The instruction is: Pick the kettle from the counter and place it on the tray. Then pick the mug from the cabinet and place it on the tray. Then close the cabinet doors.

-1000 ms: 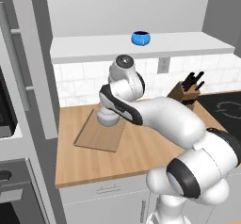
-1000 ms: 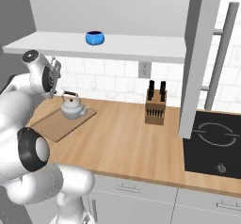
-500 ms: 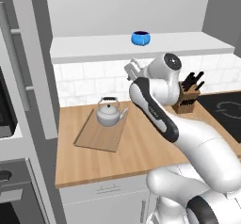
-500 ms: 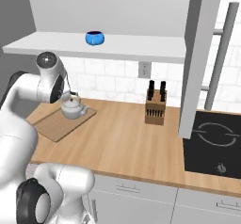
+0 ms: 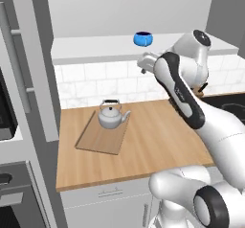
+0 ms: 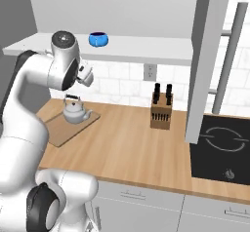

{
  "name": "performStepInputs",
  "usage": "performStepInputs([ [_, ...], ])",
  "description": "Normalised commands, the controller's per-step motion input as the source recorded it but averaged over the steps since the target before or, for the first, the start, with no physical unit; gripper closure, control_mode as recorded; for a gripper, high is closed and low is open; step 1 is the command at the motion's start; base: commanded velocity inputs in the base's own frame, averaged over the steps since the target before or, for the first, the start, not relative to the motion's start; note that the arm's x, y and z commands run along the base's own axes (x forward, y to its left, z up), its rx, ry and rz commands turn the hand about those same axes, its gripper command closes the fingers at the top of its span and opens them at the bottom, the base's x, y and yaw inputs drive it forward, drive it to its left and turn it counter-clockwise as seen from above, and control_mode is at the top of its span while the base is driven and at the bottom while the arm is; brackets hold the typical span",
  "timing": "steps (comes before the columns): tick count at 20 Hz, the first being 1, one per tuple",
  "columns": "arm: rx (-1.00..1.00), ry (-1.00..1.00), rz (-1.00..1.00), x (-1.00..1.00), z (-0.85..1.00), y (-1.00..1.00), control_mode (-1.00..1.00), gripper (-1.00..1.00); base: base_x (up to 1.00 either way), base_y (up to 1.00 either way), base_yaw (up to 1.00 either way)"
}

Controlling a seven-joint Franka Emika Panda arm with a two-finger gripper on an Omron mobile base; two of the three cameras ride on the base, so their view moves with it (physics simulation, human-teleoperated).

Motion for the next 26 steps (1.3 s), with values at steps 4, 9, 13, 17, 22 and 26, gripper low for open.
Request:
performStepInputs([
  [4,-0.29,-0.36,0.2,0.0,0.52,-0.37,-1.0,-1.0,0.0,0.0,0.0],
  [9,-0.2,-0.48,0.08,0.02,0.18,-0.13,-1.0,-1.0,0.0,0.0,0.0],
  [13,-0.07,-0.23,0.0,0.44,0.04,0.0,-1.0,-1.0,0.0,0.0,0.0],
  [17,-0.03,0.13,0.0,0.51,0.31,0.0,-1.0,-1.0,0.0,0.0,0.0],
  [22,-0.08,0.21,0.0,0.58,0.16,0.0,-1.0,-1.0,0.0,0.0,0.0],
  [26,-0.05,0.11,0.0,0.5,0.0,0.0,-1.0,-1.0,0.0,0.0,0.0],
])
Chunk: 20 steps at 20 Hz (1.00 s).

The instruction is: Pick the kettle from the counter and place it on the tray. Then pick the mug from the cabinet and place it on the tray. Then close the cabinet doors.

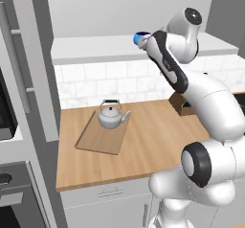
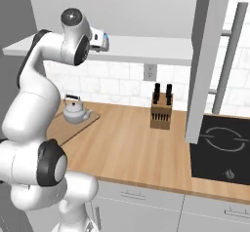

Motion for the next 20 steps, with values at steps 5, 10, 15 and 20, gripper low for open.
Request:
performStepInputs([
  [5,-0.03,-0.02,0.0,0.37,0.0,0.0,-1.0,-1.0,0.0,0.0,0.0],
  [10,0.0,-0.02,0.0,0.3,0.0,0.0,-1.0,-1.0,0.0,0.0,0.0],
  [15,-0.01,0.0,0.0,0.25,-0.05,0.0,-1.0,-1.0,0.0,0.0,0.0],
  [20,0.0,0.0,0.0,0.27,-0.11,0.0,-1.0,-1.0,0.0,0.0,0.0],
])
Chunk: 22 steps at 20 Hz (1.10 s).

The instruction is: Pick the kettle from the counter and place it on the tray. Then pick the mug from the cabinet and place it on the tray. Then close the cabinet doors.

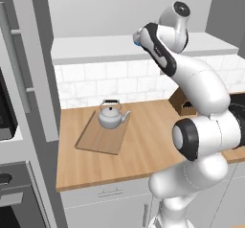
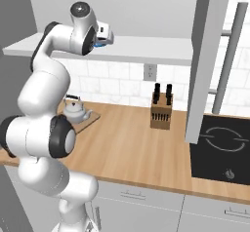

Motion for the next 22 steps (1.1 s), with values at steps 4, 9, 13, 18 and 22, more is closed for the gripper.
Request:
performStepInputs([
  [4,0.0,0.0,0.0,0.25,-0.09,0.0,-1.0,-1.0,0.0,0.0,0.0],
  [9,0.0,0.0,0.0,0.26,-0.07,0.0,-1.0,-1.0,0.0,0.0,0.0],
  [13,0.0,0.0,0.0,0.22,-0.02,0.0,-1.0,-1.0,0.0,0.0,0.0],
  [18,0.0,0.0,0.0,0.03,0.0,0.0,-1.0,1.0,0.0,0.0,0.0],
  [22,0.0,0.0,0.0,0.0,0.0,0.0,-1.0,1.0,0.0,0.0,0.0],
])
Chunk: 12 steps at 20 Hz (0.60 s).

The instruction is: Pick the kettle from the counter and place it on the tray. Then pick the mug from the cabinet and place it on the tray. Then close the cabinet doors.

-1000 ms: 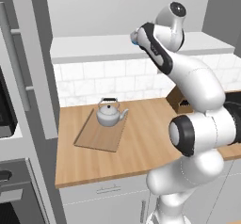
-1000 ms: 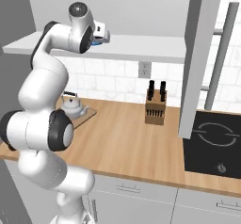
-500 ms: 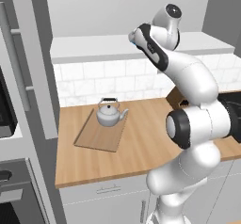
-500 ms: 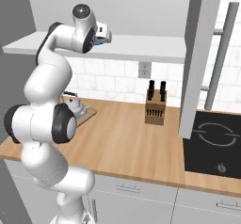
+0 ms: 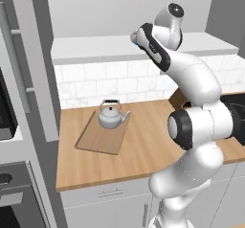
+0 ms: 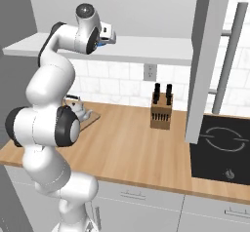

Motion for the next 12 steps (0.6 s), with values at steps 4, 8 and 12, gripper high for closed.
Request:
performStepInputs([
  [4,0.0,0.0,0.0,0.0,0.0,0.0,-1.0,1.0,0.0,0.0,0.0],
  [8,0.0,0.0,0.0,0.0,0.0,0.0,-1.0,1.0,0.0,0.0,0.0],
  [12,0.0,0.0,0.0,0.05,-0.04,0.0,-1.0,1.0,0.0,0.0,0.0],
])
